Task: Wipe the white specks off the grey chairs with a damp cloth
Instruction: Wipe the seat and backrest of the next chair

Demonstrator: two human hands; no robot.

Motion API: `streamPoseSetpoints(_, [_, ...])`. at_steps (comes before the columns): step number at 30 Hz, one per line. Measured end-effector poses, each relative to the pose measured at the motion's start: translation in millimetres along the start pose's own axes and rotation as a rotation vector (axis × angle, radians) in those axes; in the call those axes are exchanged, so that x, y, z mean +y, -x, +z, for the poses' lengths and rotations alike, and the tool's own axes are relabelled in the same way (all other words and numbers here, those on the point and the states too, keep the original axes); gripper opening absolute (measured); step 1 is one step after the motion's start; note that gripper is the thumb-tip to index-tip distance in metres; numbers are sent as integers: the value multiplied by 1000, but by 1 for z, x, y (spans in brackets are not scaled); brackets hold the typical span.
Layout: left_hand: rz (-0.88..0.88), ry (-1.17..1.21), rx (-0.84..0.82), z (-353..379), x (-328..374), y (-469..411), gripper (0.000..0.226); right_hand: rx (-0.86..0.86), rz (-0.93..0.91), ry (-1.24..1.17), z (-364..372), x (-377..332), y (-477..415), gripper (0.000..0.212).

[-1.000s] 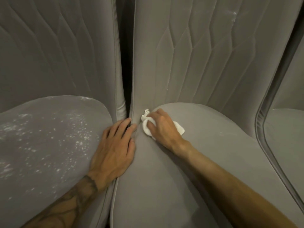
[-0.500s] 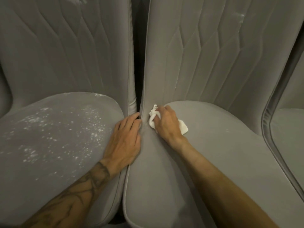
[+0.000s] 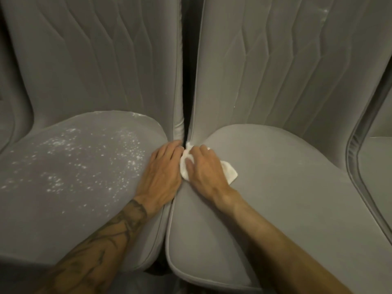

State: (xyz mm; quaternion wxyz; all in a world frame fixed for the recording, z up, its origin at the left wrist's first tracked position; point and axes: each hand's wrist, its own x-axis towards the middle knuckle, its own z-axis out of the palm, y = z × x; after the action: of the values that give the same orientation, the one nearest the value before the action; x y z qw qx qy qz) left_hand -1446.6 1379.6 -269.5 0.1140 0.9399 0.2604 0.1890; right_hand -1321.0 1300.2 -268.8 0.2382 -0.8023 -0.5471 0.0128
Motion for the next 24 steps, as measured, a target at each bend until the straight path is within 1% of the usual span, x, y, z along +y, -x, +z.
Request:
streamPoseSetpoints(2, [-6, 2, -1, 1, -3, 2, 44, -88, -116, -68, -4, -6, 10, 22])
streamPoseSetpoints(4, [-8, -3, 10, 3, -4, 2, 38, -112, -120, -33, -16, 5, 6, 23])
streamPoseSetpoints(6, [8, -66, 44, 3, -3, -1, 36, -65, -9, 35, -33, 32, -1, 25])
streamPoseSetpoints(9, [41, -124, 71, 6, -2, -2, 39, 16, 202, 130, -66, 101, 0, 25])
streamPoseSetpoints(12, [36, -125, 80, 11, -5, -1, 40, 118, 458, 239, -107, 179, 16, 27])
streamPoseSetpoints(14, [36, -118, 71, 11, -6, -2, 42, 184, 608, 269, -123, 211, 27, 27])
streamPoseSetpoints(15, [39, -122, 62, 12, -6, -3, 44, 202, 644, 282, -124, 217, 29, 27])
streamPoseSetpoints(17, [38, -127, 48, 12, -6, -4, 44, 217, 650, 272, -114, 204, 27, 26])
streamPoseSetpoints(18, [33, -126, 45, 12, -5, -4, 44, 222, 615, 236, -105, 185, 25, 27])
streamPoseSetpoints(20, [17, -111, 31, 11, -3, -4, 44, 238, 445, 158, -78, 135, 21, 28])
streamPoseSetpoints(21, [11, -101, 26, 10, -2, -5, 44, 211, 385, 146, -63, 106, 20, 31])
streamPoseSetpoints(24, [-11, -58, 15, 8, 0, -5, 44, 76, 336, 203, -19, 32, 14, 35])
